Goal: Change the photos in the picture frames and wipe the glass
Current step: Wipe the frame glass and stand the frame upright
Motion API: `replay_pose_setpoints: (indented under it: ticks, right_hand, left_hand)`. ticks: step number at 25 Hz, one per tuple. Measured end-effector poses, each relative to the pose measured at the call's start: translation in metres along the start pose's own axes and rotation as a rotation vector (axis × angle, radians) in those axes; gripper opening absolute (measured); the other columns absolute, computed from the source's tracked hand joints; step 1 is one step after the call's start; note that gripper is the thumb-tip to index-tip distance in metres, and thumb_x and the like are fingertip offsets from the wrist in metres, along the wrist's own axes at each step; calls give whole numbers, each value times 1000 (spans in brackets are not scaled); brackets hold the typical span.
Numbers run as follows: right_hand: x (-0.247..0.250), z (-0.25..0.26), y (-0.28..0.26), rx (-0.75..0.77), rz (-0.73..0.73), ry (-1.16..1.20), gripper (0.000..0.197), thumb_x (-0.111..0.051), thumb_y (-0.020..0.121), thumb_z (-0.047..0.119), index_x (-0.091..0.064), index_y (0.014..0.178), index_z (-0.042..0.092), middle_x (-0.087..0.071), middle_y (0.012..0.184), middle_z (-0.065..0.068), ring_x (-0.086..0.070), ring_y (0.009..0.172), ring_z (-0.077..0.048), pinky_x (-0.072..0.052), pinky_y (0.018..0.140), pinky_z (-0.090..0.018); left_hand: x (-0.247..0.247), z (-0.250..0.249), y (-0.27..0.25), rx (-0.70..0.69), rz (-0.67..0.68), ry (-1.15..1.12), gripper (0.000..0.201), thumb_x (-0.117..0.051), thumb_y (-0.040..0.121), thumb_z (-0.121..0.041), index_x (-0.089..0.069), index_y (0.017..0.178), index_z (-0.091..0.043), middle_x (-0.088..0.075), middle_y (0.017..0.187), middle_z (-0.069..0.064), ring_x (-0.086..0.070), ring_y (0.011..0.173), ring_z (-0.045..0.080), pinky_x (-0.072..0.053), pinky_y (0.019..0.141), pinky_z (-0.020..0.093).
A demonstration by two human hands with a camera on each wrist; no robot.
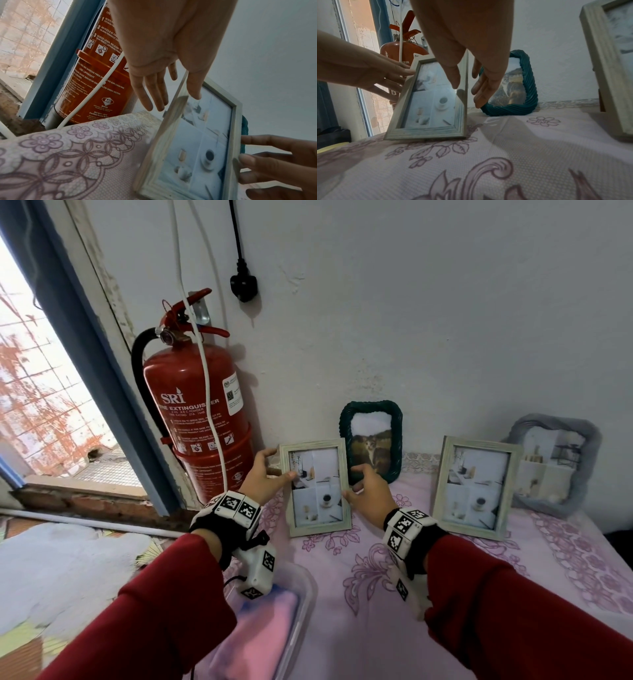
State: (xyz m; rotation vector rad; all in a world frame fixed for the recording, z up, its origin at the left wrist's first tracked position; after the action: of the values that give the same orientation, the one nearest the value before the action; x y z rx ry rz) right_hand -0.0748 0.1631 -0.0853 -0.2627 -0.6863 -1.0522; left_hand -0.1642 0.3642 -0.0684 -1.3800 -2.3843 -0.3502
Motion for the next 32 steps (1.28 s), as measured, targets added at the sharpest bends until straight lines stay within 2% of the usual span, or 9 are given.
replay_pose_setpoints:
  ticks: [2, 5, 7, 11, 15, 20, 23, 27, 32]
  right_hand:
    - [7, 1, -3, 10, -32, -7, 52, -63, 85, 14, -40, 131, 5, -57, 108, -21, -56, 97, -26, -41, 80, -27]
    - [18, 5, -10, 21, -71, 9, 48, -61, 87, 14, -42, 129, 5, -55, 110, -19, -52, 91, -19, -39, 78, -23]
    - [27, 10, -16, 30, -103, 35, 45, -61, 86, 12, -45, 127, 5, -56, 110, -19, -53, 93, -20, -41, 80, -24]
    - [57, 26, -40, 55, -202, 150, 37, -60, 86, 6, -51, 122, 5, -55, 99, -14, -52, 85, -19, -49, 85, -33]
    - [88, 28, -79, 87, -264, 242, 28, -57, 88, 5, -56, 116, 7, -58, 98, -12, -52, 79, -13, -45, 68, -15]
    - [125, 4, -139, 53, -287, 254, 21, -55, 88, 2, -61, 105, 12, -59, 98, -7, -54, 79, -12, -48, 68, -12]
    - [151, -20, -173, 10, -309, 237, 20, -55, 87, 0, -63, 102, 11, -60, 96, -5, -55, 77, -13, -45, 63, -5]
    - [186, -48, -211, -30, -326, 186, 20, -57, 86, -3, -65, 97, 13, -61, 89, -2, -55, 73, -10, -42, 59, -2]
    - [221, -91, -257, -99, -354, 123, 15, -62, 84, 1, -67, 92, 13, -65, 87, -3, -59, 77, -18, -43, 62, -6]
  left_hand:
    - [3, -3, -3, 2, -24, 10, 68, -68, 83, -24, -30, 137, -15, -54, 112, 10, -52, 97, 15, -45, 80, 28]
    - [12, -16, -13, -19, -118, -1, 62, -67, 83, -18, -36, 135, -10, -49, 124, 13, -49, 109, 20, -43, 93, 31]
    - [20, -27, -21, -38, -212, 8, 56, -66, 83, -15, -40, 133, -8, -49, 126, 16, -49, 114, 25, -42, 101, 38]
    - [25, -53, -44, -117, -307, -11, 38, -64, 81, -10, -54, 117, -13, -52, 119, 15, -51, 110, 25, -42, 102, 44]
    - [-4, -81, -80, -188, -211, -97, 26, -59, 80, -5, -62, 100, -22, -53, 113, 5, -53, 108, 19, -44, 100, 41]
    - [-70, -110, -128, -231, -43, -201, 26, -55, 83, 1, -62, 95, -21, -62, 105, 3, -56, 98, 14, -47, 87, 28]
    - [-118, -115, -152, -196, 98, -260, 24, -54, 84, 1, -62, 97, -16, -63, 93, -6, -57, 84, 5, -45, 71, 14]
    - [-174, -110, -175, -107, 242, -320, 23, -49, 86, 6, -61, 100, -9, -62, 89, 4, -56, 75, 5, -43, 56, 5]
    - [-244, -81, -205, 30, 476, -170, 17, -50, 86, -1, -58, 94, -13, -62, 81, 8, -54, 64, 12, -40, 45, 11]
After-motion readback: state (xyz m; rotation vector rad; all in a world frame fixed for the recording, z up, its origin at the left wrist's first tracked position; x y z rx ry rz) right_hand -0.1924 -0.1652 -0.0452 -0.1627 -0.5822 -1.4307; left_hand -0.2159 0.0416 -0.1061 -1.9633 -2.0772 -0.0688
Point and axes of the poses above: each hand's wrist, its own y-axis towards the middle knuckle, its own x-axis out of the back of the hand, z = x × y, the point moved 7 cm from there along y, towards the middle knuckle
